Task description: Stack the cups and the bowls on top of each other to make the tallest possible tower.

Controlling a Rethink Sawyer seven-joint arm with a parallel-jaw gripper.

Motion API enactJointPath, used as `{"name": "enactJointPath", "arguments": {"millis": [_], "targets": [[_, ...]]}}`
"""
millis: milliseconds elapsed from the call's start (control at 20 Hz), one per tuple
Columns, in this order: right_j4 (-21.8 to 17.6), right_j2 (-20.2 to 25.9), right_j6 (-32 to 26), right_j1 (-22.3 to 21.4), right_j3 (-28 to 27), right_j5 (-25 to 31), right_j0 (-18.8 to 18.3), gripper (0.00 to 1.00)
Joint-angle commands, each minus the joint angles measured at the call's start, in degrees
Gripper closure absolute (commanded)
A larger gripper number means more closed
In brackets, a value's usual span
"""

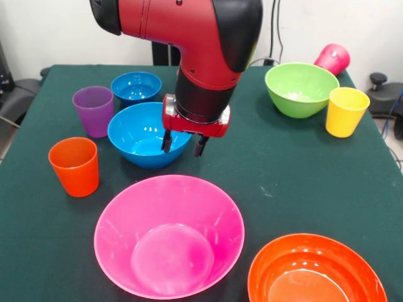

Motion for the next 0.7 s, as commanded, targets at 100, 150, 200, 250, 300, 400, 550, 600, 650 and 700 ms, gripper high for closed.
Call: {"name": "enactJointPath", "arguments": {"millis": [100, 150, 200, 250, 300, 400, 550, 600, 650, 700], "targets": [[-2.29, 4.62, -3.92, -0.42, -1.89, 1.85, -0.12, 0.0], [-2.27, 4.64, -4.03, -0.49, -1.94, 2.04, -0.14, 0.0], [-2.3, 4.67, -4.17, -0.27, -2.3, 2.24, -0.16, 0.0], [-2.34, 4.68, -4.31, -0.21, -2.42, 2.3, -0.23, 0.0], [-2.33, 4.62, -4.21, -0.33, -2.35, 2.3, -0.2, 0.0], [-2.41, 4.57, -4.19, -0.45, -2.17, 2.1, -0.16, 0.0], [-2.4, 4.79, -4.43, -0.43, -2.14, 1.89, -0.21, 0.0], [-2.4, 4.93, -4.48, -0.55, -2.0, 1.41, -0.28, 0.0], [-2.41, 4.98, -4.46, -0.67, -1.84, 1.01, -0.35, 0.0], [-2.51, 5.0, -4.68, -0.7, -1.83, 0.95, -0.43, 0.0]]}}
